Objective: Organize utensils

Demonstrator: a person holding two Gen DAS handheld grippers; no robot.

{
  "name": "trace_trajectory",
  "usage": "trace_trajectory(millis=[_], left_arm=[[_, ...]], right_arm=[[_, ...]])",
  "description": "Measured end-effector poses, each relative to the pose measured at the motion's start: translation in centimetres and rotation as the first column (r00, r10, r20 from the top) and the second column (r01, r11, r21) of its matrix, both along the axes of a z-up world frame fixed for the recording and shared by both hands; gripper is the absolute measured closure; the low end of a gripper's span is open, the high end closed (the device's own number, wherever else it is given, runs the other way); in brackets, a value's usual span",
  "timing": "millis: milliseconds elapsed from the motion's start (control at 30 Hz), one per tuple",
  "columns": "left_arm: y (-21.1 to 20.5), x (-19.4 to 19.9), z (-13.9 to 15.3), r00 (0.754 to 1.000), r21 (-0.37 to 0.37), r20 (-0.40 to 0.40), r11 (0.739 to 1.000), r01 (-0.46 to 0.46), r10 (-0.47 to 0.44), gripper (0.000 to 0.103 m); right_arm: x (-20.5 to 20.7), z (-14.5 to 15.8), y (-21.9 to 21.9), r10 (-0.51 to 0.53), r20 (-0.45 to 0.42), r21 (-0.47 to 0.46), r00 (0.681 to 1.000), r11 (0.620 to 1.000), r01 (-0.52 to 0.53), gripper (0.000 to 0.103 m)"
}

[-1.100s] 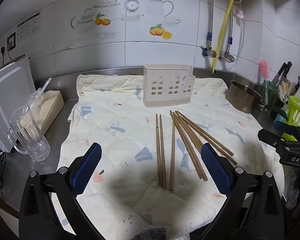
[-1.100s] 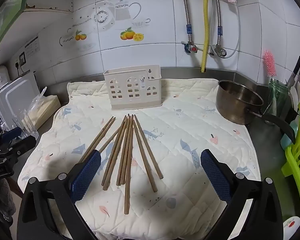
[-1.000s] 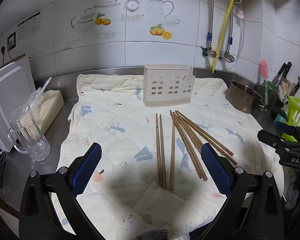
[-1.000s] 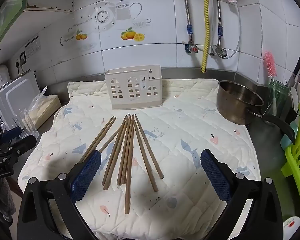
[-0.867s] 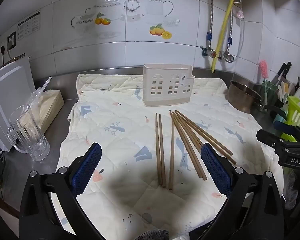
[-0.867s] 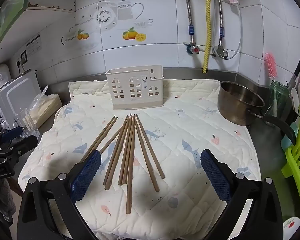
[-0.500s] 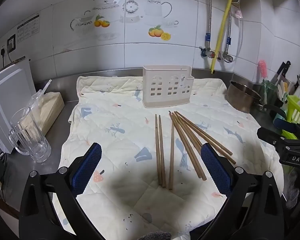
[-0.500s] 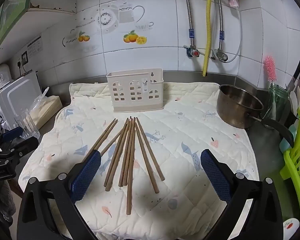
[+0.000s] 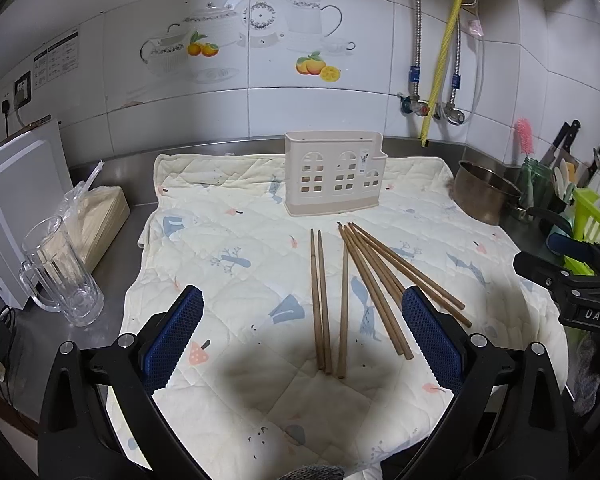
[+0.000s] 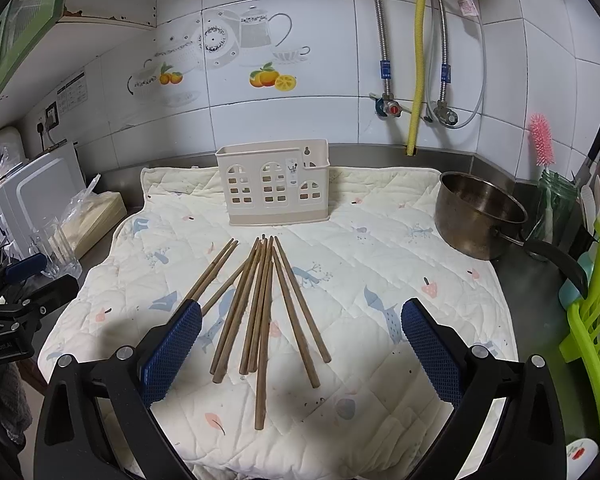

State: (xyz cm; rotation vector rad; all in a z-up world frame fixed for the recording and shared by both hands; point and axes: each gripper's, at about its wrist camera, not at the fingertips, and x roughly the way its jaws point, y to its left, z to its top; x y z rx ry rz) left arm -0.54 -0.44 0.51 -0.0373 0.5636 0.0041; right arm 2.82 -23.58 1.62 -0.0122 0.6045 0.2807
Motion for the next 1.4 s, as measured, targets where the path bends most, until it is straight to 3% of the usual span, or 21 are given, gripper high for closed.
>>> trace_trajectory(millis=[1400], left_arm=[[0.39,-0.19,-0.36,1.0,-0.003,-0.005,1.0,-0.005,0.005,0.005]], right_arm=[[-0.12,-0.13,0.58,0.008,0.002,-0.002,1.0,1.0,-0.008,0.006]])
